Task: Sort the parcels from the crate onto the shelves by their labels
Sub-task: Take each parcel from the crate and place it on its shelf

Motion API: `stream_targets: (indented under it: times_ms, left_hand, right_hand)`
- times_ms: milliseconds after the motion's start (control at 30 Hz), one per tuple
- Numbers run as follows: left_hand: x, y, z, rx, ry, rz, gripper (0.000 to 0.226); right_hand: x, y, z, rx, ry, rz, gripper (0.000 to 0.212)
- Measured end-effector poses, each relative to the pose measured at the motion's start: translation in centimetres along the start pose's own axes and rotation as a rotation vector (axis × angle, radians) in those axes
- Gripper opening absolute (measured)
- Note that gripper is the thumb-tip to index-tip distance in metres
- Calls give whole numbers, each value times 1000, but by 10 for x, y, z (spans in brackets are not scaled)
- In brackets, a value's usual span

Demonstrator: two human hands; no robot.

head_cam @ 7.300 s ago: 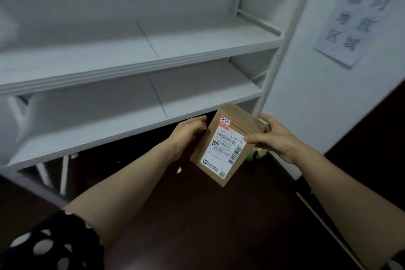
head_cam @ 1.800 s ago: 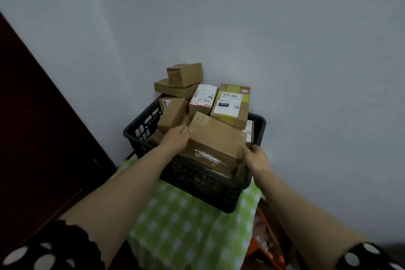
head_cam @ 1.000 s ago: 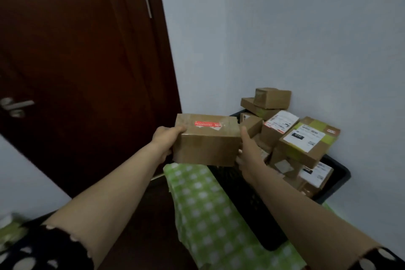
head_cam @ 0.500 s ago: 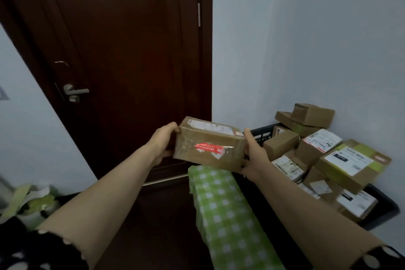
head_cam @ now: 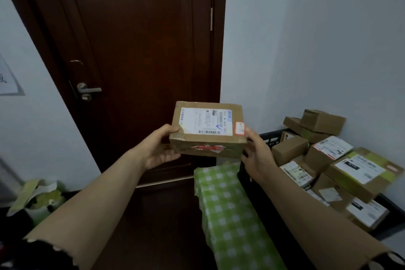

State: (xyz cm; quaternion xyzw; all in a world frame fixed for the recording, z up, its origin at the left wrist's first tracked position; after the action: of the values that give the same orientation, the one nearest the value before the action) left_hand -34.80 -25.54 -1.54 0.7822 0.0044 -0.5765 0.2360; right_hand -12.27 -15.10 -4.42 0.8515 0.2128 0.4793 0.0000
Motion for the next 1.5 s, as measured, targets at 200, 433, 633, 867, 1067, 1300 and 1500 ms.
stream_targets:
  times_ms: [200, 433, 633, 867, 1067, 1300, 1500]
  left_hand:
    - [15, 2, -11, 80, 33, -7, 57]
    - [19, 7, -6, 163, -134, 5, 76]
    - [-16, 10, 27, 42, -154, -118, 144]
    - [-21, 18, 20, 131, -336, -104, 89]
    - [-19, 18, 19, 131, -288, -138, 61]
    - [-20, 18, 19, 117, -265, -162, 56]
    - [-18, 19, 20, 118, -266, -156, 55]
  right_hand:
    - [-23, 6, -33, 126, 45, -221, 127]
    - [-30, 4, -46, 37, 107, -113, 67]
    - [-11, -2, -46, 191, 399, -36, 58]
    - [-2, -3, -60, 254, 421, -27, 79]
    - [-1, -3, -63, 271, 420, 18, 79]
    - [0, -5, -63, 285, 414, 43, 85]
    - [-2, -3, -61, 281, 415, 41, 86]
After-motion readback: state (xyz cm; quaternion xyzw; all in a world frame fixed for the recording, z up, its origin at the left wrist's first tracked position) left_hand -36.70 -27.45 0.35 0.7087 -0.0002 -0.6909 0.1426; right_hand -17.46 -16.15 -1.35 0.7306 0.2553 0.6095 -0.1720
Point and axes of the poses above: each hand's wrist, its own y-axis away from the middle knuckle, its own z-axis out of the back of the hand, x = y × z, the point moved 3 cm from there along -y, towards the middle knuckle, and after that the axes turned 1 degree about y, right-handed, at the moved point
